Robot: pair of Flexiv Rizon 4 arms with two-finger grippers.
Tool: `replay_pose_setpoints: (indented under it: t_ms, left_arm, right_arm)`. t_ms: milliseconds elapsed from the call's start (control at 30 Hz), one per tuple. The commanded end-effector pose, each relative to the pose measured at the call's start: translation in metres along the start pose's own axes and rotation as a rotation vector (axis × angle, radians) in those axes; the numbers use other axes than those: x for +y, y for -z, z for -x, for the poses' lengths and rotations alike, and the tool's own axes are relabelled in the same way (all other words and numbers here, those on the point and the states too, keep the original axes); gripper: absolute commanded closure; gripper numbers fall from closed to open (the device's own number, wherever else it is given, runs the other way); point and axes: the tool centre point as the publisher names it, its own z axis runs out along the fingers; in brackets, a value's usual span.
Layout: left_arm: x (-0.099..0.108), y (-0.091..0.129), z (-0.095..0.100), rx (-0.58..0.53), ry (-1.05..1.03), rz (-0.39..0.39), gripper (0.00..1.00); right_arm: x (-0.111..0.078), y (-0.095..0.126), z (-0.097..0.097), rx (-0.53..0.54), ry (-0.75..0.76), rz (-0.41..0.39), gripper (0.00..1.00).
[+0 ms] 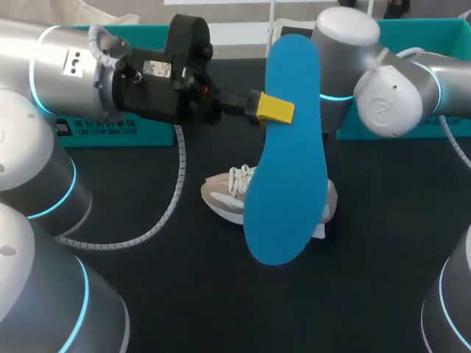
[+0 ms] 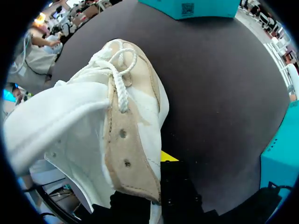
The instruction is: Take the shoe out of the shoebox, open the shoe tongue, remove and reinsert the insole, then place the shoe into the shoebox
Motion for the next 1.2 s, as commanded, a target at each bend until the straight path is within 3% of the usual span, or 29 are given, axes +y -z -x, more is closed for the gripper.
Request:
replay_pose_setpoints:
  t_ms: [33, 133, 600, 633, 767, 1000, 1200]
  left_arm:
    - [-0.001, -0.001, 0.001, 0.002, 0.0, 0.001, 1.0]
    - [-0.001, -0.001, 0.001, 0.002, 0.0, 0.001, 1.0]
    - [-0.001, -0.001, 0.001, 0.002, 0.0, 0.001, 1.0]
    - [-0.001, -0.001, 0.001, 0.002, 0.0, 0.001, 1.0]
    - [-0.001, -0.001, 0.001, 0.002, 0.0, 0.001, 1.0]
    - [-0.001, -0.001, 0.001, 0.002, 0.0, 0.001, 1.0]
    - [-0.001, -0.001, 0.001, 0.002, 0.0, 0.001, 1.0]
  right_arm:
    - [-0.003, 0.026, -0.01, 0.034, -0.236, 0.093, 1.0]
    - [0.003, 0.028, -0.013, 0.016, -0.331, 0.173, 1.0]
    - [0.005, 0.028, -0.013, -0.007, -0.341, 0.164, 1.0]
    - [0.004, 0.032, -0.013, -0.012, -0.42, 0.235, 1.0]
    - [0.011, 0.033, -0.017, -0.066, -0.652, 0.235, 1.0]
    - [0.032, 0.019, -0.033, -0.091, -0.817, 0.226, 1.0]
    - [0.029, 0.013, -0.048, -0.09, -0.959, 0.255, 1.0]
